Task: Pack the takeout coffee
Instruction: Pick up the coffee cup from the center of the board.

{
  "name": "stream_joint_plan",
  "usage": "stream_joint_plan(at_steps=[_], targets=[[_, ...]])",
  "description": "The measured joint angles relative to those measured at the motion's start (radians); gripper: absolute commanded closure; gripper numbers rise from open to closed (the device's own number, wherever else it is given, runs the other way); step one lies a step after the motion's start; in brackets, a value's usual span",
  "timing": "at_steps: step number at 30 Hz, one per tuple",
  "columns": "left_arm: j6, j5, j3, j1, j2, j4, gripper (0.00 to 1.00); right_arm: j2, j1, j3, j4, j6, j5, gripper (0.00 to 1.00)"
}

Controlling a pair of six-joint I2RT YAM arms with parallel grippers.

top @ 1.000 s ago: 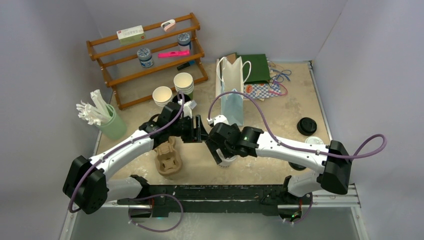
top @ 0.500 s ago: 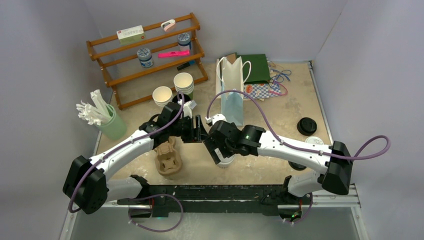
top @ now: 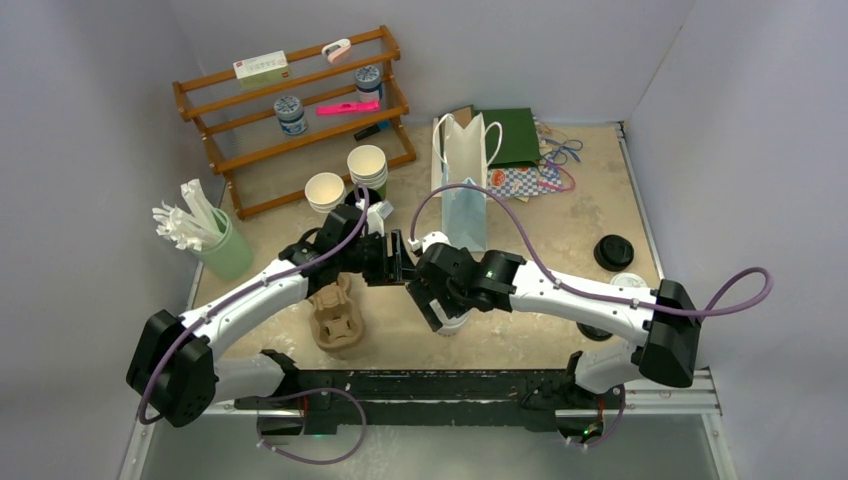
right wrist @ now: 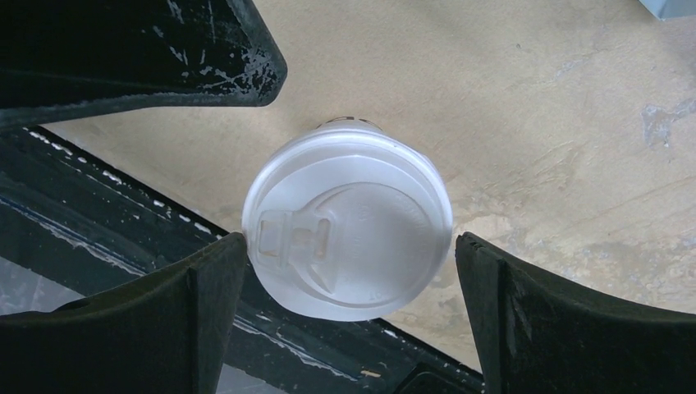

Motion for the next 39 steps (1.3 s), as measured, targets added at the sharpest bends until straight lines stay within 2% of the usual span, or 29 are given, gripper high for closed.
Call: stream_joint_plan(at_steps=[11,29,35,39], targets=[[0.0,0.001,0.0,0.001,0.018,0.001,0.44,0.017,0.0,-0.008,0.018,-0.014,-0.008,0.13],[0.0,-0.003,0.0,0.004,0.02,-0.002,0.44,-0.011,0.0,-0.04,0.052,-0.012,-0.004,0.13],[0.002,-0.052,0.05,0.005,0.016,-0.037,0.41,-0.032,0.0,-0.017,0.028,-0.002,0.015,0.14],[0.006,-0.108,0.097,0.005,-0.013,-0.046,0.39,-0.111,0.0,-0.017,0.023,0.0,0.024,0.14]])
